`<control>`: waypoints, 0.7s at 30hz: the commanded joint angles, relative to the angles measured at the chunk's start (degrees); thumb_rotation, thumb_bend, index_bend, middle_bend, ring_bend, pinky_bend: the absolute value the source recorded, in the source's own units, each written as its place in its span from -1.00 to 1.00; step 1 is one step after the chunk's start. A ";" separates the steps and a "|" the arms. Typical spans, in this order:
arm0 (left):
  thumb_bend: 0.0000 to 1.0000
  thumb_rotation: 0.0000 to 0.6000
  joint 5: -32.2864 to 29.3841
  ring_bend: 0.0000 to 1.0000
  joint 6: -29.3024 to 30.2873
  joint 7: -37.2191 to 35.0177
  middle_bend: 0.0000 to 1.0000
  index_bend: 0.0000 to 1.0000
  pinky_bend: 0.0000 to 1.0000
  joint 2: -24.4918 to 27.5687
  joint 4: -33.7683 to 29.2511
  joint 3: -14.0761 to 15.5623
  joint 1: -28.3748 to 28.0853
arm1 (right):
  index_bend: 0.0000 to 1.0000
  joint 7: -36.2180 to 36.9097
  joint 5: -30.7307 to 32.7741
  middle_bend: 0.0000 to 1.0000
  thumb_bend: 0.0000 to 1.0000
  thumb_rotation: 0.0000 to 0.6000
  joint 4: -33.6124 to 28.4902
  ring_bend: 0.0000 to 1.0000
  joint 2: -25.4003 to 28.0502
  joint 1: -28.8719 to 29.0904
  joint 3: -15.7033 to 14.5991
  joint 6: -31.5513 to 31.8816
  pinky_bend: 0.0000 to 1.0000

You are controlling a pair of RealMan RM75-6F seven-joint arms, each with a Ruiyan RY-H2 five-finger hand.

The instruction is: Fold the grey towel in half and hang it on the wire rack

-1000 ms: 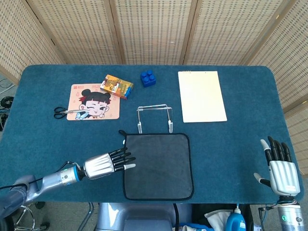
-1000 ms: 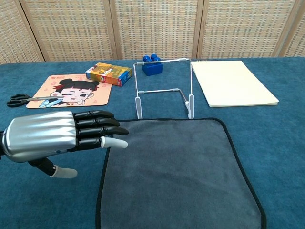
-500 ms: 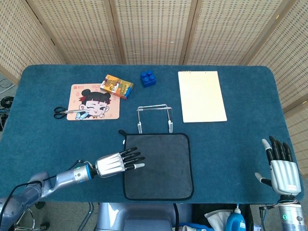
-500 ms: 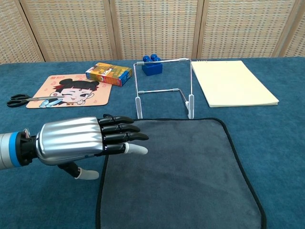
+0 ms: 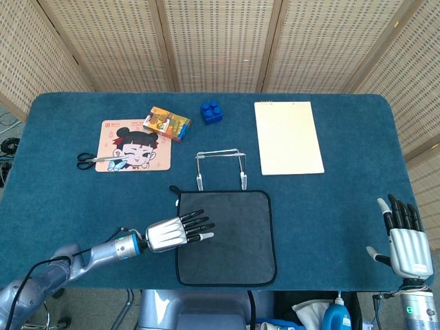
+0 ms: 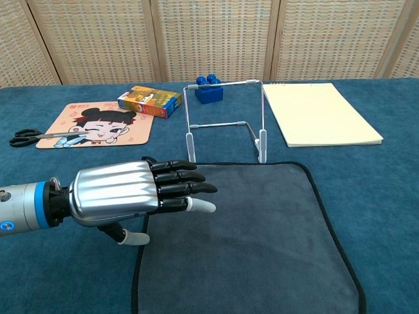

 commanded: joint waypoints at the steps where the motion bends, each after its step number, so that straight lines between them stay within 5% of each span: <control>1: -0.44 1.00 -0.67 -1.00 0.05 -0.08 -1.00 -0.82 -1.00 -0.16 0.30 0.34 0.02 | -1.00 0.12 0.06 -1.00 -1.00 1.00 -0.03 -1.00 0.04 -0.01 0.01 0.03 -1.00; 21: -0.41 1.00 -3.78 -1.00 1.42 -0.84 -1.00 -0.79 -1.00 -0.66 2.33 2.43 0.37 | -1.00 0.29 0.45 -1.00 -1.00 1.00 -0.11 -1.00 0.18 0.16 -0.02 -0.16 -1.00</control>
